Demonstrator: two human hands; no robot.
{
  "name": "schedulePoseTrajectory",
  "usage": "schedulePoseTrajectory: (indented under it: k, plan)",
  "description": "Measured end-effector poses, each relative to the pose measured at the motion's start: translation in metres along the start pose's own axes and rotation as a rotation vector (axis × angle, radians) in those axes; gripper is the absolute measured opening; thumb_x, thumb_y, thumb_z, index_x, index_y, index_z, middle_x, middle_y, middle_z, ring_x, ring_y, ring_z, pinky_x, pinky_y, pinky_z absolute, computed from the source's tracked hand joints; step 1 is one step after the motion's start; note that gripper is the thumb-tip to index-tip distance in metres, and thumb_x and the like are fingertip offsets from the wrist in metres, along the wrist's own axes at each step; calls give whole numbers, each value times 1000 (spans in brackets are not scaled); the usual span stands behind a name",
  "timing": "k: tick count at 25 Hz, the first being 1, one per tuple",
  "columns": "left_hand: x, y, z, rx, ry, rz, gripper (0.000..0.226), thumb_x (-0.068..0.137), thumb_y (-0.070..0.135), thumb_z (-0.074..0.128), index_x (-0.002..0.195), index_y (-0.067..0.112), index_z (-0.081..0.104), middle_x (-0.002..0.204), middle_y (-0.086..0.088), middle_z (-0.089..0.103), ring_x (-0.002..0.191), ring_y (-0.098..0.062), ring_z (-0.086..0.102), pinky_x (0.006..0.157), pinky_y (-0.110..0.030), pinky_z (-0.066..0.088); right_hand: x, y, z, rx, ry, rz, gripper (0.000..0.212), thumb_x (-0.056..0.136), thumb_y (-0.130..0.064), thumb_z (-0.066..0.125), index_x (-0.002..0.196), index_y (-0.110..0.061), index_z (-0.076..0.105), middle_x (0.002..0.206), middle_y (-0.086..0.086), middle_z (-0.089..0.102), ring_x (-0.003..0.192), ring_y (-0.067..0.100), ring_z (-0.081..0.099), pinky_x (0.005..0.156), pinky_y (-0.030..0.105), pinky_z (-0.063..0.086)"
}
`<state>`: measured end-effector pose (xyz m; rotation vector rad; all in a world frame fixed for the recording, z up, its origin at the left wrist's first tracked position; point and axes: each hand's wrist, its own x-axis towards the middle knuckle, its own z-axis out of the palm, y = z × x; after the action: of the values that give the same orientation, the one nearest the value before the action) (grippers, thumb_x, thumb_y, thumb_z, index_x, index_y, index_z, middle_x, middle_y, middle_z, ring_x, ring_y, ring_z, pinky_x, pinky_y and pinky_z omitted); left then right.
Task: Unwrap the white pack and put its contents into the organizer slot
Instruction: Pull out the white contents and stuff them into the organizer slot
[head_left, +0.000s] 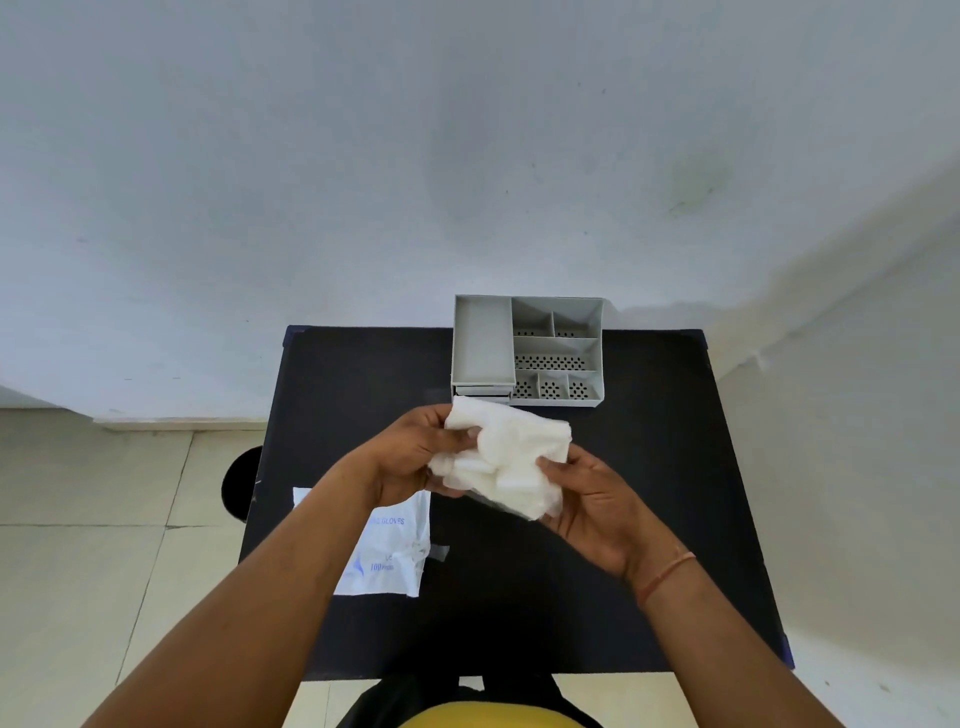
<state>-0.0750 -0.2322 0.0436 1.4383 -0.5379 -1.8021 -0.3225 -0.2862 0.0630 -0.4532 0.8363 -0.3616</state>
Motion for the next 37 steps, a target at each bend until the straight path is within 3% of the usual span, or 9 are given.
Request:
schedulePoseTrajectory:
  k: [4, 7, 13, 20, 23, 25, 28, 31, 37]
  plan:
    - [-5, 2, -5, 34, -78, -56, 51, 82, 19, 82, 132, 18, 70, 114, -5, 82, 98, -25, 81, 72, -44, 66, 2, 4, 5, -296, 150, -64, 37, 97, -3, 65, 132, -14, 67, 134, 17, 71, 121, 40, 69, 104, 64, 52]
    - [-8, 1, -8, 66, -72, -71, 49, 87, 1, 79, 133, 15, 68, 114, -9, 79, 93, -25, 80, 66, -39, 65, -5, 5, 6, -294, 79, -25, 40, 96, -5, 68, 134, -18, 65, 132, 12, 73, 121, 38, 69, 104, 66, 50]
    - [-14, -2, -13, 31, -74, -134, 50, 84, 7, 82, 130, 21, 69, 121, -7, 77, 112, -35, 73, 70, -42, 66, -8, 14, 8, -349, 151, 12, 48, 95, 12, 58, 127, -22, 68, 123, 12, 76, 107, 37, 76, 65, 35, 64]
    - [-11, -10, -6, 75, -106, -121, 50, 83, -4, 82, 125, 21, 71, 109, -3, 83, 93, -24, 81, 71, -40, 62, -9, 23, 8, -399, 139, -16, 37, 97, -4, 65, 129, -23, 68, 120, 7, 77, 108, 32, 74, 69, 40, 63]
    - [-8, -9, -3, 86, -120, -146, 41, 88, 5, 81, 123, 22, 71, 106, -3, 83, 88, -22, 81, 68, -39, 61, -8, 29, 3, -359, 158, -15, 32, 99, -4, 63, 125, -22, 70, 115, 8, 78, 103, 30, 75, 73, 44, 65]
    - [-3, -8, -3, 1, -112, -168, 36, 93, 33, 78, 126, 20, 71, 109, -10, 78, 88, -25, 76, 65, -37, 60, -7, 36, -2, -184, 163, -29, 30, 101, -2, 57, 119, -20, 73, 109, 9, 80, 94, 31, 75, 60, 35, 62]
    - [25, -13, -4, -95, 90, -203, 53, 97, 60, 65, 125, 15, 76, 104, -12, 79, 81, -24, 73, 65, -35, 63, 5, 48, -15, 186, 206, -50, 32, 104, -3, 51, 124, -16, 72, 113, 15, 77, 88, 28, 74, 50, 24, 56]
    - [73, -26, -4, -234, 421, -205, 33, 101, 36, 70, 122, 10, 75, 116, -14, 81, 88, -27, 78, 75, -41, 65, 20, 64, -29, 430, 291, -90, 33, 103, -4, 51, 131, -16, 66, 109, 14, 79, 80, 25, 79, 50, 22, 58]
    - [127, -29, -1, -544, 604, -156, 22, 102, 10, 66, 122, 5, 73, 117, -11, 79, 96, -24, 78, 80, -39, 63, 29, 75, -29, 504, 363, -180, 32, 102, -2, 51, 127, -13, 68, 114, 16, 79, 89, 30, 80, 58, 30, 63]
